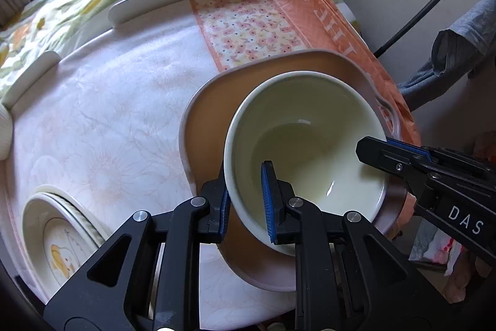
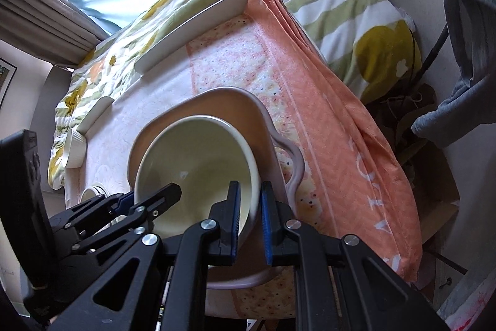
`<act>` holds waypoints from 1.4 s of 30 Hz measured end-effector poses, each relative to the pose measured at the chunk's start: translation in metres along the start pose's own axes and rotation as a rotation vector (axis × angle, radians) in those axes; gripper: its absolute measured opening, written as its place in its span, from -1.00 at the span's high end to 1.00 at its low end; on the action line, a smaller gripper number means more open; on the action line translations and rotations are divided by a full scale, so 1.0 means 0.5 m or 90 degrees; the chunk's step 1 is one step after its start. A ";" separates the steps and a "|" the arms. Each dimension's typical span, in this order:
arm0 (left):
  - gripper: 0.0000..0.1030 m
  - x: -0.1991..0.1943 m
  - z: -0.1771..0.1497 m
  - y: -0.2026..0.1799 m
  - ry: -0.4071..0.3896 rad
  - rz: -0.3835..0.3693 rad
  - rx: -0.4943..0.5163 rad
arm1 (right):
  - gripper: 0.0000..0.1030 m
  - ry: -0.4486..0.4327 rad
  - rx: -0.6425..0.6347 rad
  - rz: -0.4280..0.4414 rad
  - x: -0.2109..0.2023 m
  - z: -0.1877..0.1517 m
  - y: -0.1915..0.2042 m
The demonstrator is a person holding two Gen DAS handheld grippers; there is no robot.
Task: Organize plates and bowls
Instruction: 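Carry the cream bowl with both grippers and lower it into the pink-beige dish, then open both grippers and release the cream bowl in the dish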
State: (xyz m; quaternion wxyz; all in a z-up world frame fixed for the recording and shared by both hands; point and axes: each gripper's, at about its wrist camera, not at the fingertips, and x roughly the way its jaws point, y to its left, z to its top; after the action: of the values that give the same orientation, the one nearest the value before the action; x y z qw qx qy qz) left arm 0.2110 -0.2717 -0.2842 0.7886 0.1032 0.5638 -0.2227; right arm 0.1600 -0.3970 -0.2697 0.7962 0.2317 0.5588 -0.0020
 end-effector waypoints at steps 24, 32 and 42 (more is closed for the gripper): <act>0.37 -0.123 0.004 0.013 -0.052 0.018 -0.007 | 0.77 -0.024 -0.062 -0.001 -0.075 0.012 0.026; -0.86 -0.253 -0.026 0.102 -0.133 0.040 -0.089 | 0.04 -0.016 -0.171 -0.004 -0.112 -0.005 0.070; -0.87 -0.394 -0.114 0.298 -0.203 0.095 -0.284 | -0.97 -0.111 -0.396 0.075 -0.149 0.002 0.244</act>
State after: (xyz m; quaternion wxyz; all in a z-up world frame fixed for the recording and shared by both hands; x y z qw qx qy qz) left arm 0.1801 -0.0707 -0.1325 0.8849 -0.0681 0.4583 -0.0480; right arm 0.1648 -0.3074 -0.1585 0.8725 0.0086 0.4479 0.1949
